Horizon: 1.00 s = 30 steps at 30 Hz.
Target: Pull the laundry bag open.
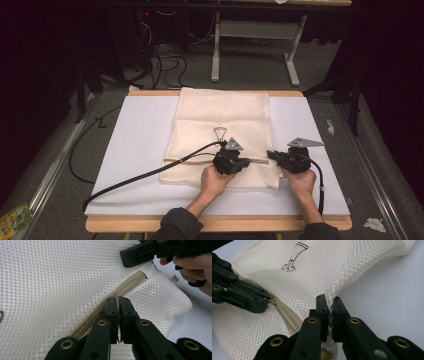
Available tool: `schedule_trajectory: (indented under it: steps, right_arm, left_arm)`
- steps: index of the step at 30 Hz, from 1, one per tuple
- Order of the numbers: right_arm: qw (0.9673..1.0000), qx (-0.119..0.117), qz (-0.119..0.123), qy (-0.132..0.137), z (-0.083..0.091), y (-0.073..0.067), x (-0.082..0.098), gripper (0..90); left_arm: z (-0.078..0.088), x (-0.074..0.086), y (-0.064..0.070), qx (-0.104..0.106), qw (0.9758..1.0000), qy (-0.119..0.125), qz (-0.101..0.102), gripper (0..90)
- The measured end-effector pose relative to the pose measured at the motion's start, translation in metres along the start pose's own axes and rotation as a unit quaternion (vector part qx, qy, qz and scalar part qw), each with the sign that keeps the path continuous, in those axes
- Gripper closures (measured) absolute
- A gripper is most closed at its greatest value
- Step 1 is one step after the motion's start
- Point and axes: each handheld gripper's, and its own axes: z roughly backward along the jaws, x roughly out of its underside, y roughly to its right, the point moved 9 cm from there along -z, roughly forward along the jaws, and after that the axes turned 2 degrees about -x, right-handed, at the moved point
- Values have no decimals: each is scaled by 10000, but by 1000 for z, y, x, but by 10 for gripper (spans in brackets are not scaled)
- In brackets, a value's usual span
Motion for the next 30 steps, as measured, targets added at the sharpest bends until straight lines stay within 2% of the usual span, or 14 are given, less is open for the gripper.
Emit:
schedule_trajectory:
  steps: [4, 15, 16, 30]
  right_arm:
    - [10000, 8, 61, 5, -1, 0, 0, 876]
    - [10000, 8, 12, 9, -1, 0, -1, 876]
    - [10000, 40, 21, 9, -1, 1, -1, 876]
    - [10000, 82, 22, -20, 0, 2, -2, 876]
  left_arm:
    - [4, 1, -3, -18, 10000, 41, 33, 869]
    - [5, 1, -3, 1, 10000, 47, 20, 869]
    - [7, 2, -5, -64, 10000, 43, -6, 869]
    - [17, 4, -14, -120, 9998, 103, 97, 869]
